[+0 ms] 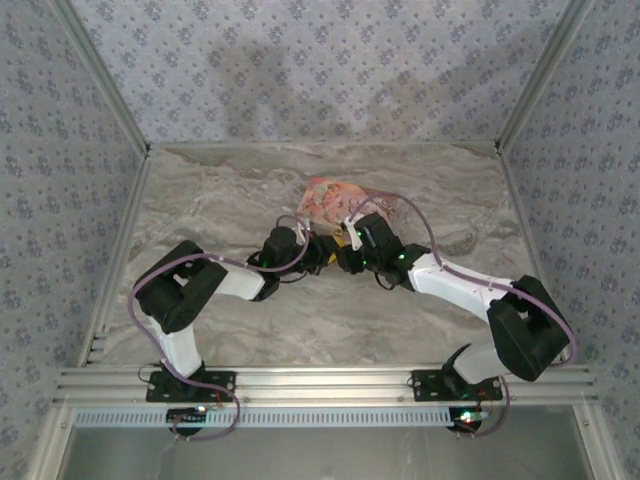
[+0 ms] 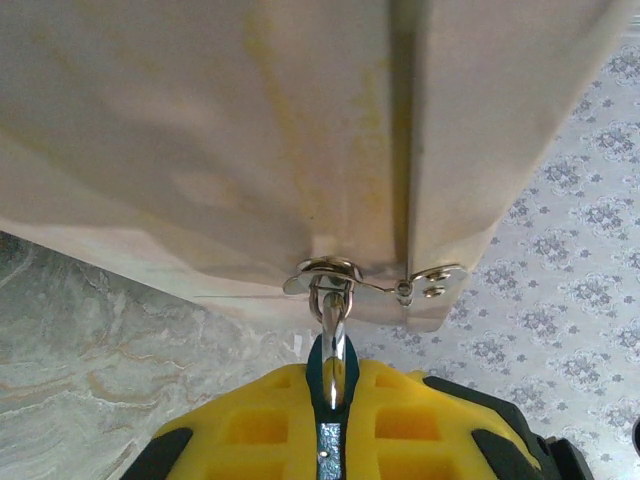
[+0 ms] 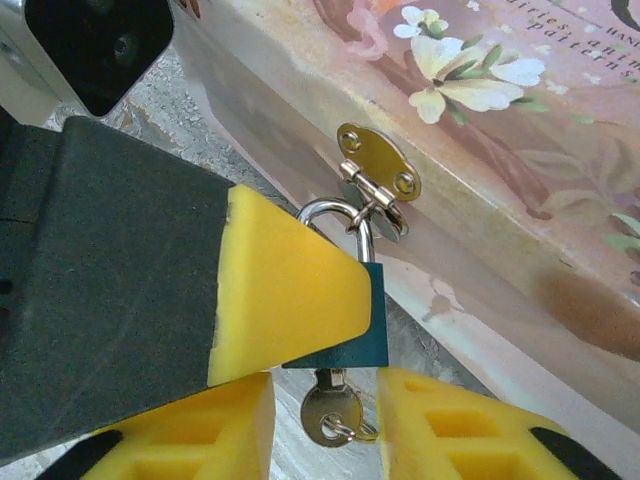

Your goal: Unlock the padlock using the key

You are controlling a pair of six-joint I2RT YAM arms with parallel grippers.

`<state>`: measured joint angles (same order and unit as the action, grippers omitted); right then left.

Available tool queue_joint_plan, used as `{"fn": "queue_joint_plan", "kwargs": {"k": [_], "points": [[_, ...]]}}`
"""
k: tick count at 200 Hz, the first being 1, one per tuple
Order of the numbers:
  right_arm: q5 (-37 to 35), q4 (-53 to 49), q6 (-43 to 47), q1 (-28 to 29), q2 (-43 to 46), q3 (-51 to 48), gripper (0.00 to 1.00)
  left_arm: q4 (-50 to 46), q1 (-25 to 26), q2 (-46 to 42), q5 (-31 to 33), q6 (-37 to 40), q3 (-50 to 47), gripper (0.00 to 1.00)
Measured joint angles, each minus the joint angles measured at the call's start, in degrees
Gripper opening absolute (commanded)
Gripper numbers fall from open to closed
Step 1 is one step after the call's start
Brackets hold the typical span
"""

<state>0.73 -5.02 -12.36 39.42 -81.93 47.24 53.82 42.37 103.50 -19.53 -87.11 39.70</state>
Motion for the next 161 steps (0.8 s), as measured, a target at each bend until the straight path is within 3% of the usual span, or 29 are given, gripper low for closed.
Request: {"fn": "queue_joint_plan", "kwargs": {"k": [35,71,92,115,135,161], "points": [[0.2,-0.4,0.7,-0.1,-0.8,0.8,0.00,-0.2,-0.4,0.0,0.4,0.0,0.0,0.00],[1.3,-0.3,1.1,-0.4,-0.9,1.0,0.00,-0.7,-0.5,0.0,0.7,0.0,0.0,0.00],[1.6,-0.4,0.9,-0.5,-0.9,1.0,0.22,-0.8,-0.5,0.0,0.7,0.0,0.0,0.00],[1.8,-0.3,0.3,-0.8,-0.9,1.0,0.25,-0.2,-0.5,0.0,0.4,0.0,0.0,0.00],[1.9,-0.3,0.0,-0.8,-0.7,1.0,0.34,0.0,-0.5,0.0,0.2,0.0,0.0,0.00],[1.9,-0.3,-0.3,-0.8,0.9,-0.2,0.35,0.0,-0.5,0.0,0.0,0.0,0.0,0.00]]}}
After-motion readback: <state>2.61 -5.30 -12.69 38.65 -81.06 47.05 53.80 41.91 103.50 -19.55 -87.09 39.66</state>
